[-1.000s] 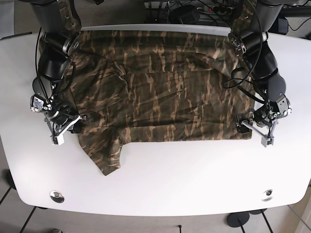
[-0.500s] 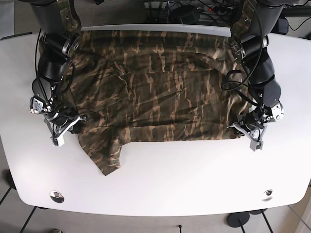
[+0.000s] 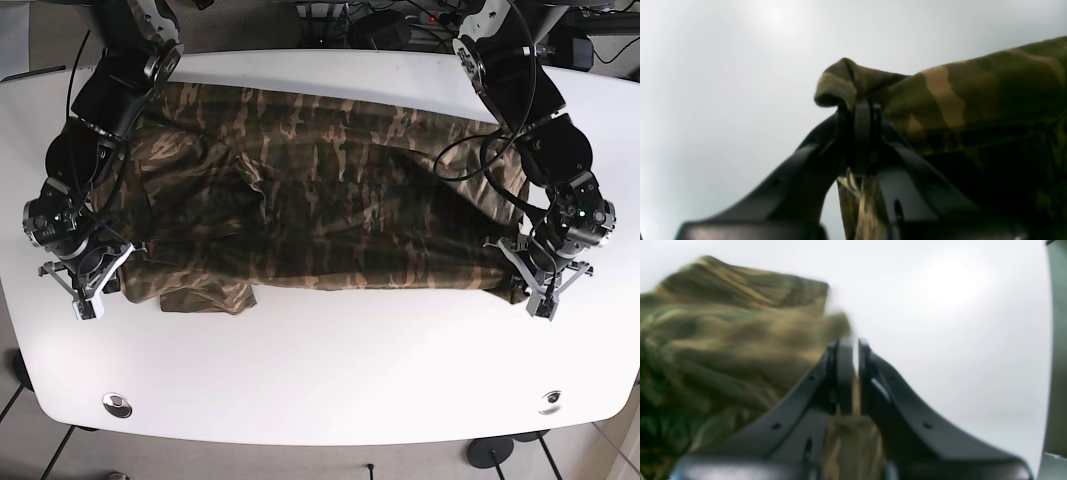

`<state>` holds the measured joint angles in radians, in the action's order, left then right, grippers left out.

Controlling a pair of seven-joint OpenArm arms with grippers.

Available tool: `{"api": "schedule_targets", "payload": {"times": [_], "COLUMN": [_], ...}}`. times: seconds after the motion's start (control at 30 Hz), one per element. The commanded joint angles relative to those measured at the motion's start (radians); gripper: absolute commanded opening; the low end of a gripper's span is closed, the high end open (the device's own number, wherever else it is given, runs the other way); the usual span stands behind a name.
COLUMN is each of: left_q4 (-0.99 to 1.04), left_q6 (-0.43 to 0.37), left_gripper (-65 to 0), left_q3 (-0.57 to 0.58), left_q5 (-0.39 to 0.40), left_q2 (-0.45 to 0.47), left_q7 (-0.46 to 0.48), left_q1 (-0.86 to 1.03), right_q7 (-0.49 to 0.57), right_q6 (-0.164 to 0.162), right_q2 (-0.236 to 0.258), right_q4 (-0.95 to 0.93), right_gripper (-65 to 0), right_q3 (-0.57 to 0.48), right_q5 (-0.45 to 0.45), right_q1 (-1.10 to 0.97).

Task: Fold the T-shirt properly
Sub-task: 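Fold the hem up toward the collar edge with both grippers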

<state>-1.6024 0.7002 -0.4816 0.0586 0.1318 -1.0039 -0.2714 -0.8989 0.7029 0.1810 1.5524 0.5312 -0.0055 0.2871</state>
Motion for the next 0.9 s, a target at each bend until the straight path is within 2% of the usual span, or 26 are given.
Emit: {"api": "schedule_targets", "payload": {"times": [0.03, 0.17, 0.23, 0.33, 0.4, 0.47, 0.5, 0.57, 0.77, 0.83, 0.9], "left_q4": [-0.054, -0.109, -0.106, -0.105, -0.103, -0.102, -0.102, -0.102, -0.102, -0.102, -0.102], "left_q6": [-0.002, -0.002, -0.002, -0.002, -0.002, -0.002, -0.002, -0.002, -0.002, -0.002, -0.002], "left_gripper": [-65.0, -65.0, -65.0, -65.0, -65.0, -65.0, -65.0, -65.0, -65.0, -65.0, -65.0], "left_q3": [-0.002, -0.004, -0.004, -0.004, -0.004, -0.002, -0.001, -0.001, -0.001, -0.001, -0.001], "left_q5": [0.001, 0.001, 0.001, 0.001, 0.001, 0.001, 0.001, 0.001, 0.001, 0.001, 0.001], "left_q2": [0.015, 0.018, 0.018, 0.018, 0.018, 0.018, 0.016, 0.016, 0.013, 0.013, 0.013], "left_q7": [0.012, 0.015, 0.016, 0.016, 0.016, 0.016, 0.016, 0.016, 0.016, 0.016, 0.016], "left_q1": [0.025, 0.126, 0.136, 0.134, 0.131, 0.129, 0.129, 0.129, 0.129, 0.129, 0.129], "right_q7": [-0.024, -0.058, -0.056, -0.052, -0.002, 0.067, 0.102, 0.200, 0.590, 0.647, 0.650], "right_q6": [-0.005, -0.005, -0.005, -0.005, -0.005, -0.005, -0.005, -0.005, -0.005, -0.005, -0.005], "right_q2": [0.016, 0.008, 0.008, 0.015, 0.018, 0.025, 0.030, 0.033, 0.035, 0.044, 0.041], "right_q4": [0.089, 0.168, 0.122, -0.017, -0.120, -0.266, -0.347, -0.514, -0.929, -1.005, -1.024], "right_gripper": [-63.1, -62.9, -59.5, -36.0, -21.2, -10.0, -7.0, -6.0, -6.0, -6.0, -6.0], "right_q3": [0.004, 0.036, 0.037, 0.036, 0.030, 0.028, 0.028, 0.028, 0.028, 0.027, 0.028], "right_q5": [0.045, 0.112, 0.131, 0.134, 0.131, 0.100, 0.071, 0.009, -0.135, -0.169, -0.182], "right_q1": [-0.039, -0.160, -0.154, -0.042, 0.034, 0.116, 0.163, 0.246, 0.404, 0.423, 0.424]}}
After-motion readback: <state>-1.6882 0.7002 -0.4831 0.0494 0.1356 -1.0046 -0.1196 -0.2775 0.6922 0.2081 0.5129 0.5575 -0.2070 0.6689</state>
